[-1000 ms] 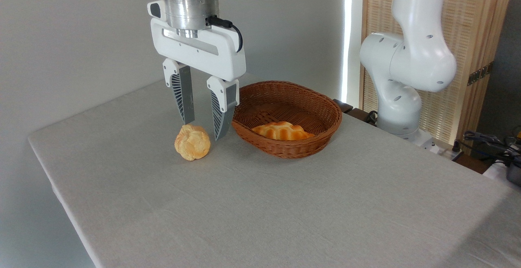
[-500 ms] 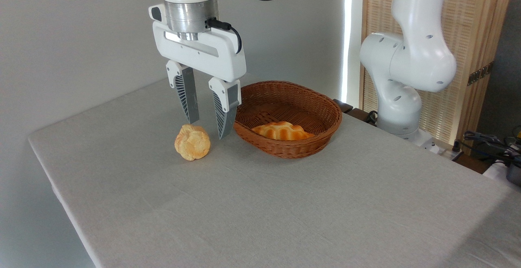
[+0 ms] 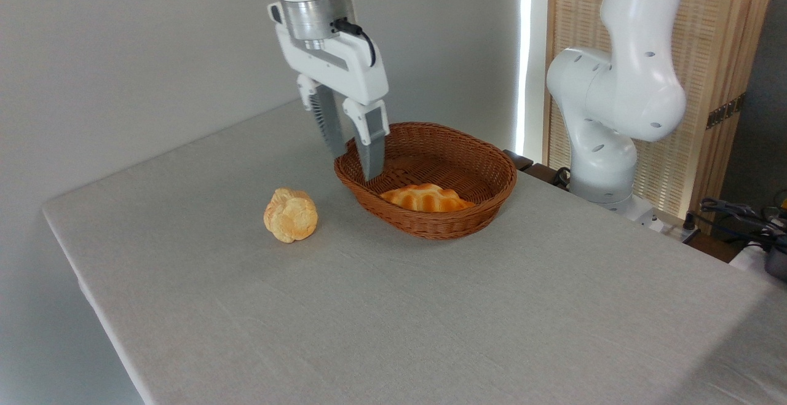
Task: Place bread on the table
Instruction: 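Move the gripper over the wicker basket and lower toward the croissant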
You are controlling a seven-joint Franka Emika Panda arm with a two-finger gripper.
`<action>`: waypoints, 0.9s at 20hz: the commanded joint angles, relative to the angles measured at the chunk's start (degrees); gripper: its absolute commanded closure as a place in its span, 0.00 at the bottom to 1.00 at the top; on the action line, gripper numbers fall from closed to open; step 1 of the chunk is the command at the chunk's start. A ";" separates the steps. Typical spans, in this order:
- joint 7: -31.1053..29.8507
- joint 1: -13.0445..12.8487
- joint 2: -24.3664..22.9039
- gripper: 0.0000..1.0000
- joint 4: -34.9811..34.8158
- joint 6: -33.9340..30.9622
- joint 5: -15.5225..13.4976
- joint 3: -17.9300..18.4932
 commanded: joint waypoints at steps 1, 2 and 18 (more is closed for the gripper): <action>7.67 -2.32 -4.35 0.00 -5.70 -3.38 0.45 0.49; 9.78 -2.32 -5.23 0.00 -6.75 -4.18 0.45 0.49; 18.94 -3.64 -6.65 0.00 -18.01 1.96 2.46 -0.83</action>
